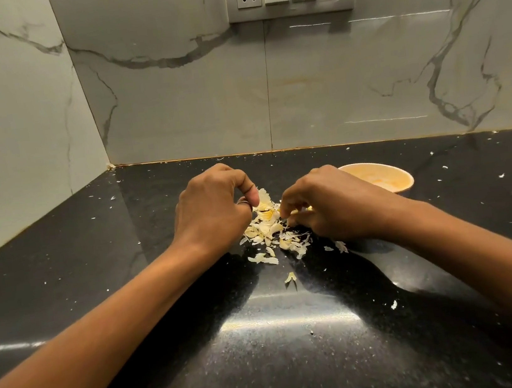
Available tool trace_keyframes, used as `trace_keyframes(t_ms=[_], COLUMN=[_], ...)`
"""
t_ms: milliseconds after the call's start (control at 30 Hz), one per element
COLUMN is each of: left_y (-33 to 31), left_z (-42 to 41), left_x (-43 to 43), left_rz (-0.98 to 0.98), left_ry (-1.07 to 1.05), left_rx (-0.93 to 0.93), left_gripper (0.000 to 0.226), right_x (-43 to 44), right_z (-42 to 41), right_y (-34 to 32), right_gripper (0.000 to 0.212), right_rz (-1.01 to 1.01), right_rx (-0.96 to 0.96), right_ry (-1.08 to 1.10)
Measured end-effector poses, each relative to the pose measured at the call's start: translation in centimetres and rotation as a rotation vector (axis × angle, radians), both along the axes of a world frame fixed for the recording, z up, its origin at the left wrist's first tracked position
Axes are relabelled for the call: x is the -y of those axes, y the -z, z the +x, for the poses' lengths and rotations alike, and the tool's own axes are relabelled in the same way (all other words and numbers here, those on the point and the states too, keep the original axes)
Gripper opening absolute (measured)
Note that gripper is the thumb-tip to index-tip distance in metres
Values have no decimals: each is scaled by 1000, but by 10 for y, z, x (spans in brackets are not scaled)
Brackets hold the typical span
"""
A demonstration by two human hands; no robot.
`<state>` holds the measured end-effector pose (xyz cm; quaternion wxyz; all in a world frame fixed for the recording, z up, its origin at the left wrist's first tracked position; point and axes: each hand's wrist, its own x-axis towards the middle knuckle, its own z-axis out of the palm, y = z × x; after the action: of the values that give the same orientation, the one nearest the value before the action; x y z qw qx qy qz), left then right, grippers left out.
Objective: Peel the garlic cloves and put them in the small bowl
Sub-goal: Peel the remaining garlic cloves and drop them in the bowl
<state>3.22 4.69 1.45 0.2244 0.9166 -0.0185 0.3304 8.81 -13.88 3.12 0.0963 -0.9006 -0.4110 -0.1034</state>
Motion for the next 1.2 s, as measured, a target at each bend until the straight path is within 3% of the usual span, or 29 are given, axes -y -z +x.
trace_keyframes(t_ms=[133,267,400,733,1033,1200], left_y=[3,5,7,4,1,0], left_z=[3,6,5,1,4,4], left_x=[-2,0,2,5,3,1], left_rz=[-11,-74,-111,-171,-467,-506], left_ry=[42,161,250,312,367,391], left_rx=[-15,-23,-38,-121,-196,-209], left_gripper=[39,14,19,22,33,28], right_x=[0,2,0,-1,0,-5], right_z=[-1,-3,-5,-7,-5,-8], right_y=[-1,-4,-4,-9,-9,-5], right_gripper=[17,17,13,11,14,13], right_rz=[44,177,281,422,655,708], right_rx=[29,65,52,-218,-539,-527], right_ry=[-9,-12,-11,50,24,32])
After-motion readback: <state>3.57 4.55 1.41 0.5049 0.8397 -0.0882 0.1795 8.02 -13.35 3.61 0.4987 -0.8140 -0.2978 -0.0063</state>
